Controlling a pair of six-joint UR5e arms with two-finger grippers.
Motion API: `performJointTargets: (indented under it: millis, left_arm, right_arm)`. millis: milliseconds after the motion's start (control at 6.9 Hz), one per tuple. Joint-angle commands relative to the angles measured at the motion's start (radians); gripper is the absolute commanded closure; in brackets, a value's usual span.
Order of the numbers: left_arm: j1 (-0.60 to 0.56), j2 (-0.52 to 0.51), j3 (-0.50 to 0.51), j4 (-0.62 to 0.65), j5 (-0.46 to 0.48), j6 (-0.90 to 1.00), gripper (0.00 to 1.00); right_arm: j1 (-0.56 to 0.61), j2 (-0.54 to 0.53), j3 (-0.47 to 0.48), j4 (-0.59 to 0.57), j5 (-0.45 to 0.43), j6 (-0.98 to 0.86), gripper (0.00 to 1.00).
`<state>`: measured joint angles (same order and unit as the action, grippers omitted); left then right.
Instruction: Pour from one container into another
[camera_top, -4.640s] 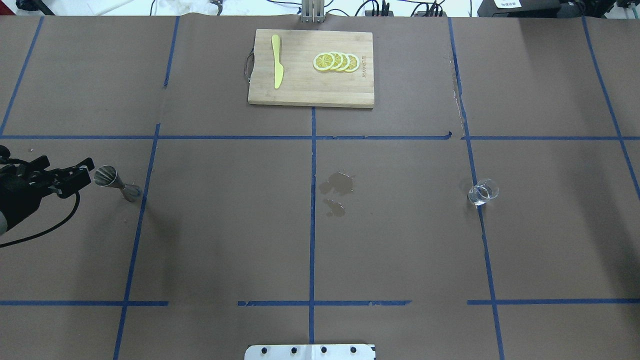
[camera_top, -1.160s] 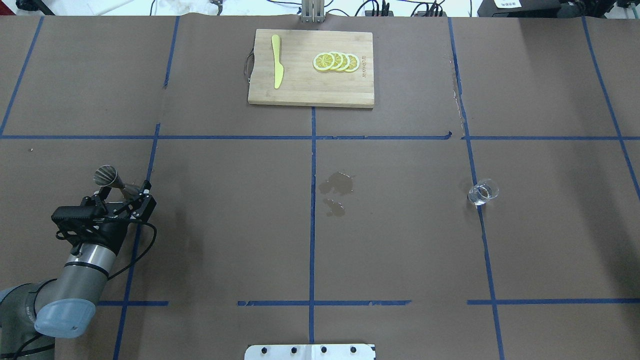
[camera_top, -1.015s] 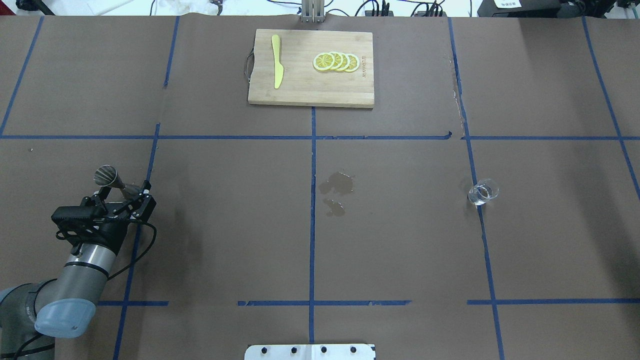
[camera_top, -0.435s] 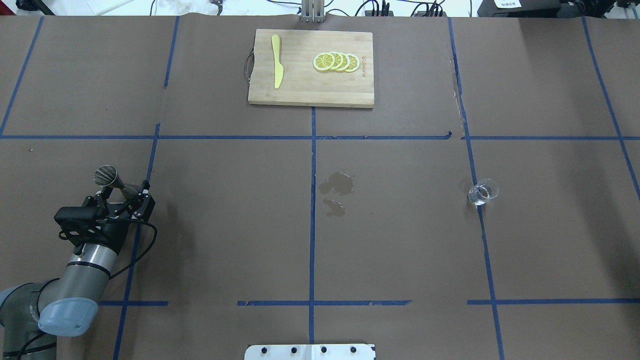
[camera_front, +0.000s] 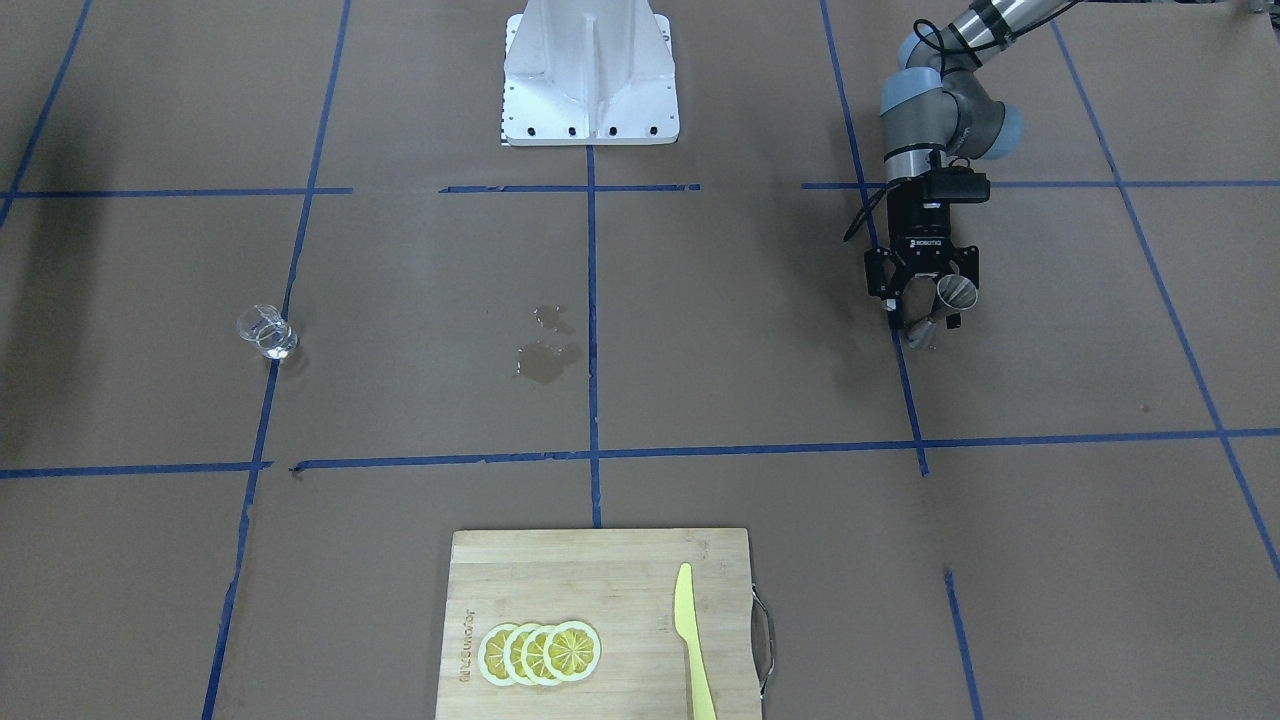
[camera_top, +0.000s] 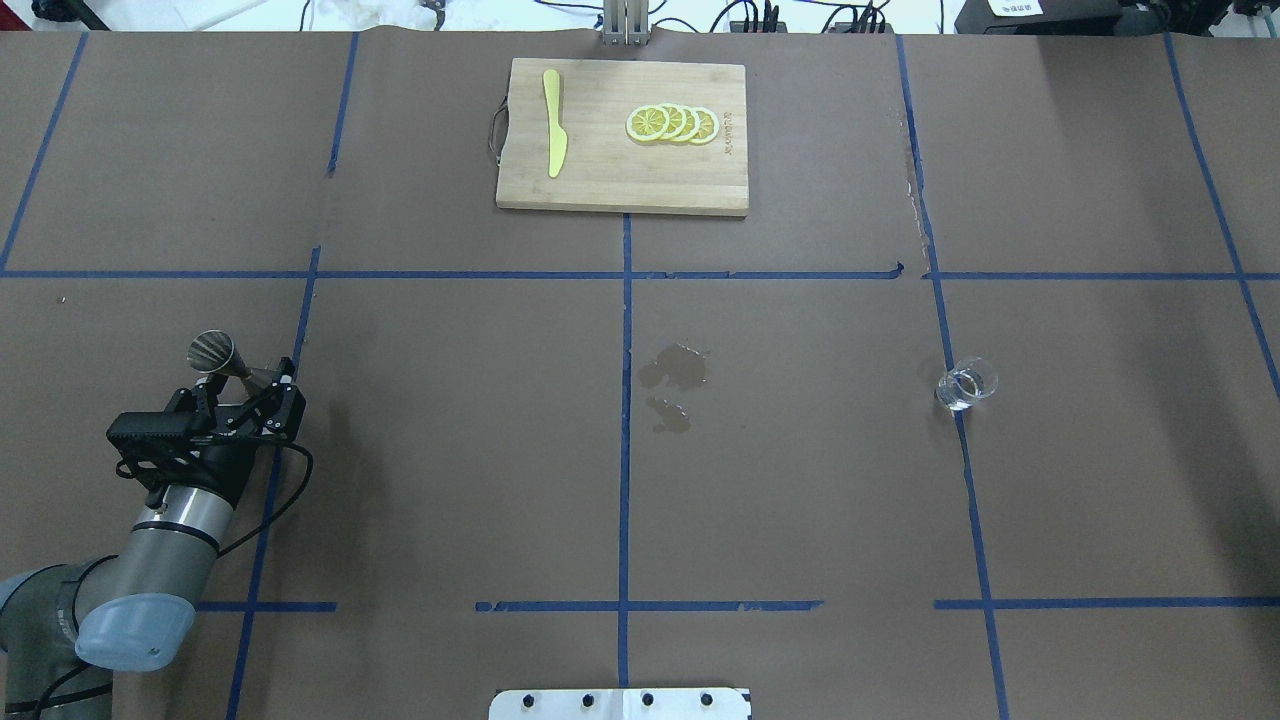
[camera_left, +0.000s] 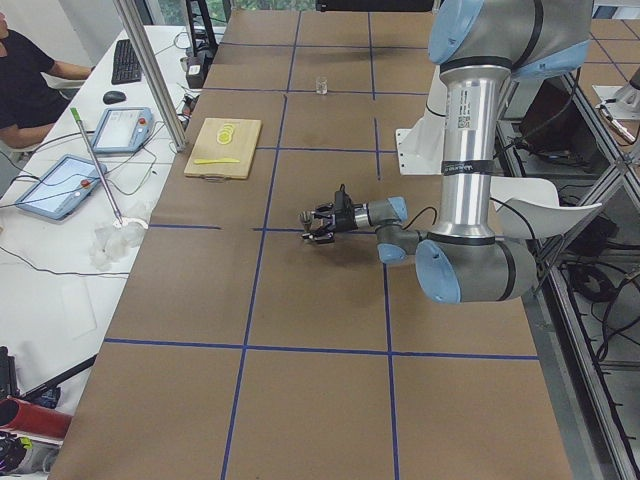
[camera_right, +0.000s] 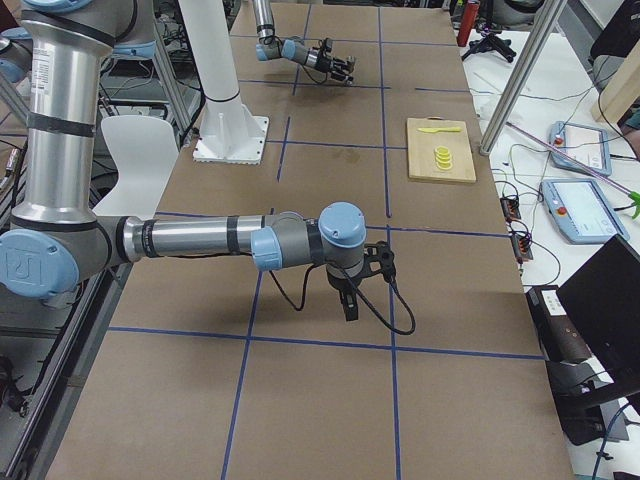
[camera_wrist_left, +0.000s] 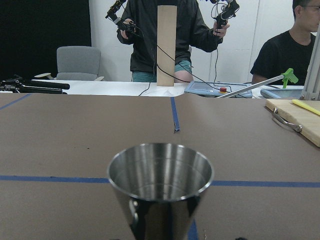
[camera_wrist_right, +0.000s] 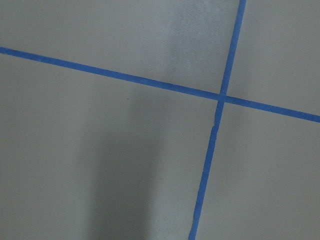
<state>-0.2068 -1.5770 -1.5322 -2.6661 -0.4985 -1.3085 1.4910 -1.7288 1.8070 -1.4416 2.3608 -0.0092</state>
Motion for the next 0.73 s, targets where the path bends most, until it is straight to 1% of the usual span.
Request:
performJointTargets:
  millis: [0,290,580]
  left_arm:
    - [-0.002,0.002,0.000,0.000,0.000,-0.002,0.26]
    - [-0.003,0.003,0.000,0.000,0.000,-0.002,0.40]
    - [-0.006,0.003,0.000,0.000,0.000,-0.002,0.62]
  right_arm:
    - [0.000,0.000,0.000,0.000,0.000,0.000,0.00]
    - [0.000,0.000,0.000,0.000,0.000,0.000,0.00]
    - [0.000,0.000,0.000,0.000,0.000,0.000,0.00]
